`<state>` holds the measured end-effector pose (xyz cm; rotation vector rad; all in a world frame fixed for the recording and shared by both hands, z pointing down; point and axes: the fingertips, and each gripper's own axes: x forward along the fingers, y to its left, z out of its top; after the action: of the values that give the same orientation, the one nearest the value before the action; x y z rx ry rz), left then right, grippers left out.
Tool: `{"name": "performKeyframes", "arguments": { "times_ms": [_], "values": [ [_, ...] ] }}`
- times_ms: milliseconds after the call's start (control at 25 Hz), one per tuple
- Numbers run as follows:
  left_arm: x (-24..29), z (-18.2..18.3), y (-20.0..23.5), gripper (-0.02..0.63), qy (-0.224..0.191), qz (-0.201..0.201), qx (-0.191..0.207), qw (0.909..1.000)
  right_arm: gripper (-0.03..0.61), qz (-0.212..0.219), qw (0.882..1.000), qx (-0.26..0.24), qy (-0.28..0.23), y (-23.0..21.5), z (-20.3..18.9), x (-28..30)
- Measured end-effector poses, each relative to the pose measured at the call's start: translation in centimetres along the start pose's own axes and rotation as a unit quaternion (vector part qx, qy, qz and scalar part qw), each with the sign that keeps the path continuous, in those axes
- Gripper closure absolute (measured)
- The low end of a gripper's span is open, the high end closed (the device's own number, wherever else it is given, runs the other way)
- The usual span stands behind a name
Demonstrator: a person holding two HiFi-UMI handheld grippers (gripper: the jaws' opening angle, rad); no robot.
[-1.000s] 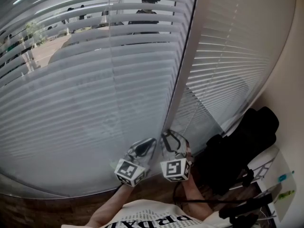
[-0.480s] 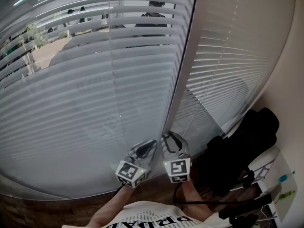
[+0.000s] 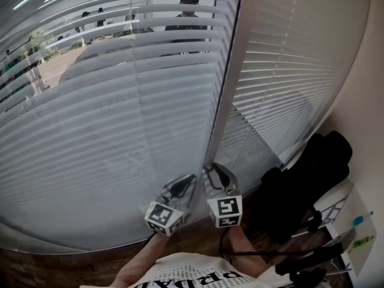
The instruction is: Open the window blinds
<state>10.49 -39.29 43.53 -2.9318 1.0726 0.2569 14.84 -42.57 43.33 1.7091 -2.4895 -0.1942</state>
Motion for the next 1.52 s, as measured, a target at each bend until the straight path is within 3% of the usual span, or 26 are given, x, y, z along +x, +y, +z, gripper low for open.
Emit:
{"name": "performKeyframes", "arguments": {
  "times_ms": [320, 400, 720, 1160, 1360, 1520],
  "values": [
    [-0.5, -1.7, 0.1, 0.621, -0.006, 0.001, -0.002, 1.0, 0.445, -0.002, 0.999, 0.04, -0.004, 0.0, -1.8, -0.1],
    [-0.7, -2.0, 0.1, 0.621, -0.005, 0.001, 0.0, 1.0, 0.445, 0.002, 0.998, 0.069, -0.006, 0.1, -2.1, -0.1],
    [-0.3, 0.2, 0.2, 0.621, -0.002, 0.001, -0.001, 1.0, 0.445, 0.009, 0.993, 0.121, -0.007, -0.5, -0.1, 0.1],
    [-0.2, -0.6, 0.1, 0.621, 0.003, -0.001, -0.004, 1.0, 0.443, 0.015, 0.985, 0.169, -0.011, -0.6, -1.0, 0.2],
    [0.0, 0.3, 0.0, 0.621, 0.003, -0.003, 0.0, 1.0, 0.44, 0.02, 0.99, 0.138, -0.005, -0.7, -0.5, 0.1],
    [-0.1, 0.4, 0.1, 0.621, 0.002, -0.002, -0.002, 1.0, 0.436, 0.025, 0.999, 0.026, 0.016, -0.3, -0.5, -0.3]
  ]
}}
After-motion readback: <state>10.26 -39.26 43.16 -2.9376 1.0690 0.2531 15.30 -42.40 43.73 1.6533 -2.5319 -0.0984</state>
